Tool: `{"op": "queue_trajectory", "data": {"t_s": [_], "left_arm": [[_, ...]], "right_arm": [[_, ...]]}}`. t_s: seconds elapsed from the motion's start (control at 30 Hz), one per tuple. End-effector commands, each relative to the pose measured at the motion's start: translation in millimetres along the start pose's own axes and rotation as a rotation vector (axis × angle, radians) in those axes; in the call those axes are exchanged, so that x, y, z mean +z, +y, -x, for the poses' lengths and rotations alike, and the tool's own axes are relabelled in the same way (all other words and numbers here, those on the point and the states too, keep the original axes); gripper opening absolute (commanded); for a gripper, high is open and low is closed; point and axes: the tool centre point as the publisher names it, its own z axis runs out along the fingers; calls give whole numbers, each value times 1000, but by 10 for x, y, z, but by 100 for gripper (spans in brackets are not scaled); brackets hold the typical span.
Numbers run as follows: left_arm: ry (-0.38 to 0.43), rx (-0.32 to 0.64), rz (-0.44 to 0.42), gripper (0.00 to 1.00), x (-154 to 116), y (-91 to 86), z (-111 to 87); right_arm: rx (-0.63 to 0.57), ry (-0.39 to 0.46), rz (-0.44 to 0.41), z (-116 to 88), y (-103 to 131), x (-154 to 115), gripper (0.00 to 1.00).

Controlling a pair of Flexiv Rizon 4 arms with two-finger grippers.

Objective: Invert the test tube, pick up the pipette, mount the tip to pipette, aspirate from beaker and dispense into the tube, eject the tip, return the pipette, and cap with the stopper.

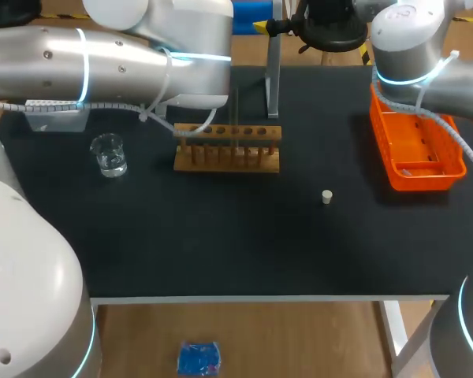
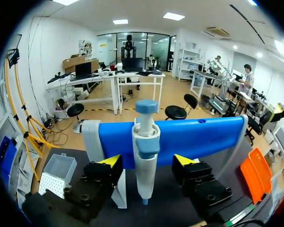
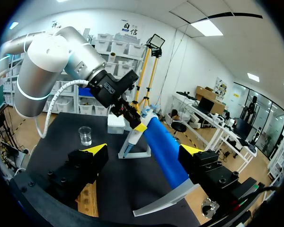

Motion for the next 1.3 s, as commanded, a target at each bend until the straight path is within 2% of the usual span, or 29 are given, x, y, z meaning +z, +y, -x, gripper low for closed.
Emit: {"op": "queue_trajectory", "data": {"t_s": [0.03, 0.1, 0.37, 0.47, 0.67, 0.9, 1.1, 1.2, 1.3], "left_arm": [[3, 1, 5, 79, 30, -13, -3], [4, 0, 4, 78, 31, -12, -6], [2, 3, -2, 86, -5, -37, -15], [2, 9, -6, 100, -44, -58, -15], [6, 35, -18, 100, -165, -112, -45], [40, 77, -47, 100, -432, -201, -83], [120, 151, -62, 100, -737, -256, -146], [191, 206, -79, 100, -885, -279, -175], [303, 292, -97, 100, -1033, -301, -228]], "right_arm": [[1, 2, -2, 5, 4, -7, 100], [1, 2, -2, 5, 4, -7, 100], [1, 2, -2, 5, 4, -7, 100], [1, 2, -2, 5, 4, -7, 100], [1, 2, -2, 5, 4, -7, 100], [1, 2, -2, 5, 4, -7, 100], [1, 2, -2, 5, 4, -7, 100], [1, 2, -2, 5, 4, -7, 100], [1, 2, -2, 5, 4, -7, 100]]}}
